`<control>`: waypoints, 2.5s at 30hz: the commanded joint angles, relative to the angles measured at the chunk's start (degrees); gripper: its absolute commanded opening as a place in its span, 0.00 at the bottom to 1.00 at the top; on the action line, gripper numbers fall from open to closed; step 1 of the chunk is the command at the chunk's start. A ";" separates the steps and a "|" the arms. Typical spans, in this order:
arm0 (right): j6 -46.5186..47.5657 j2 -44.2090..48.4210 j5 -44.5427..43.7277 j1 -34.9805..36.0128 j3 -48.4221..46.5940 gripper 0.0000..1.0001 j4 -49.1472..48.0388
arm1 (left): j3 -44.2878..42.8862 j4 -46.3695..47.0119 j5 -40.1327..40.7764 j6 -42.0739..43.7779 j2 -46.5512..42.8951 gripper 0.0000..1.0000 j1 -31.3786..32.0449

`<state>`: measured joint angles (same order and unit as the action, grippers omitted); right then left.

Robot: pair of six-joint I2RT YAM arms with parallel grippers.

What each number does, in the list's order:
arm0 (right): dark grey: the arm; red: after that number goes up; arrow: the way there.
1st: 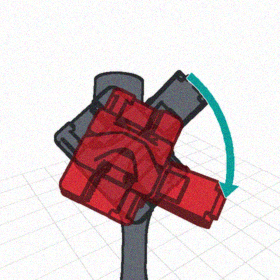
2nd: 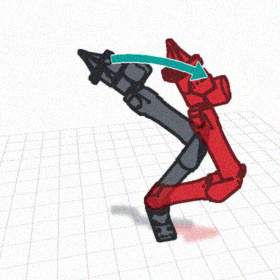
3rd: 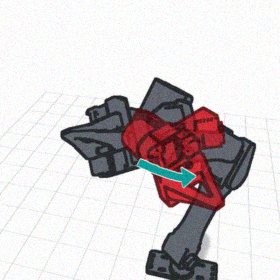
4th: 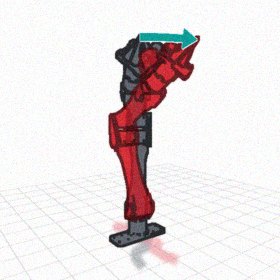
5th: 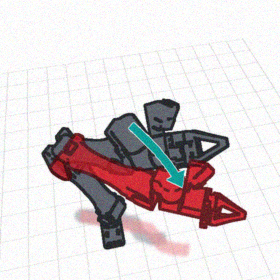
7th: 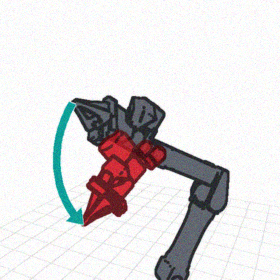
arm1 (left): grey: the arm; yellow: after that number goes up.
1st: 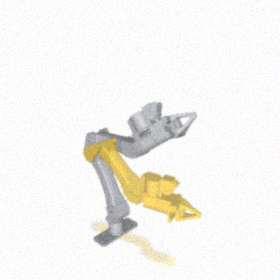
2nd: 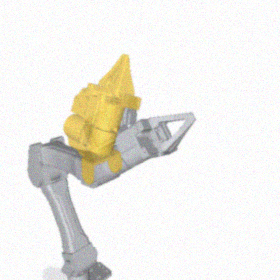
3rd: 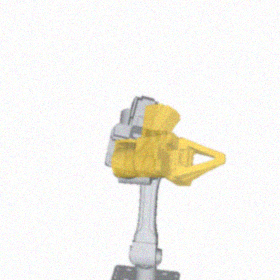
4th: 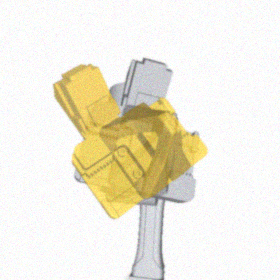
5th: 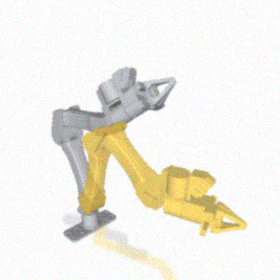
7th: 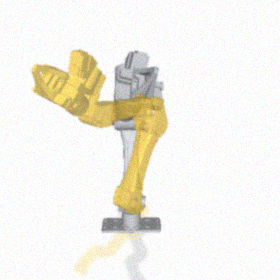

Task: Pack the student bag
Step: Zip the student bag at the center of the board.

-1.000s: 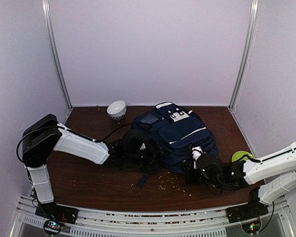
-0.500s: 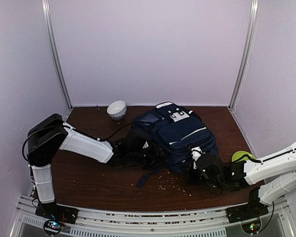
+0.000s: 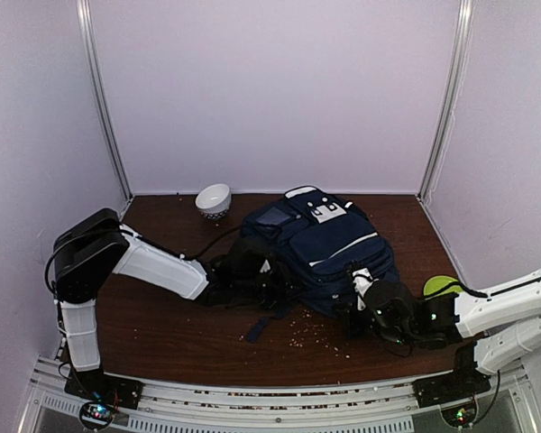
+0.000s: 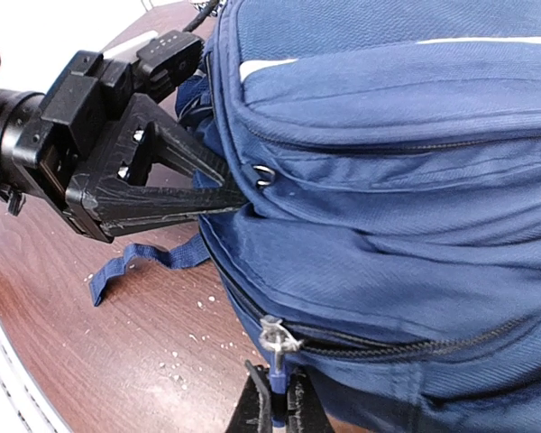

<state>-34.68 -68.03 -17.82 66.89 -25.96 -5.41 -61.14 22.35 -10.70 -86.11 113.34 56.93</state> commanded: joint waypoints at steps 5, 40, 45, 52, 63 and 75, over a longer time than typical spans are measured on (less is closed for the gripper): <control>-2.55 7.53 -5.48 0.43 0.12 0.00 9.55 | 5.11 4.24 2.56 0.86 -3.54 0.00 -2.23; -10.52 5.34 -6.19 0.11 0.46 0.00 10.45 | 14.23 -16.48 0.94 25.62 -19.26 0.00 -13.64; -11.13 2.11 -4.60 0.60 -0.28 0.00 6.64 | 6.75 -21.73 -1.75 31.40 -18.90 0.00 -16.14; -10.83 -4.41 -2.70 1.40 -4.21 0.00 2.27 | 3.90 -20.18 -5.71 32.46 -12.40 0.00 -16.06; -9.67 -7.41 -1.69 2.39 -6.30 0.00 0.33 | 17.21 -21.05 2.78 22.29 -28.09 0.95 -9.38; -7.51 -8.70 -3.41 2.68 -8.35 0.00 0.97 | 3.57 -22.93 8.69 9.53 -24.53 0.98 2.23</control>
<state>-43.94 -76.40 -19.59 69.14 -31.79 -4.05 -49.34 -1.58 -2.09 -73.49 82.91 58.59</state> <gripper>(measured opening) 0.033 0.977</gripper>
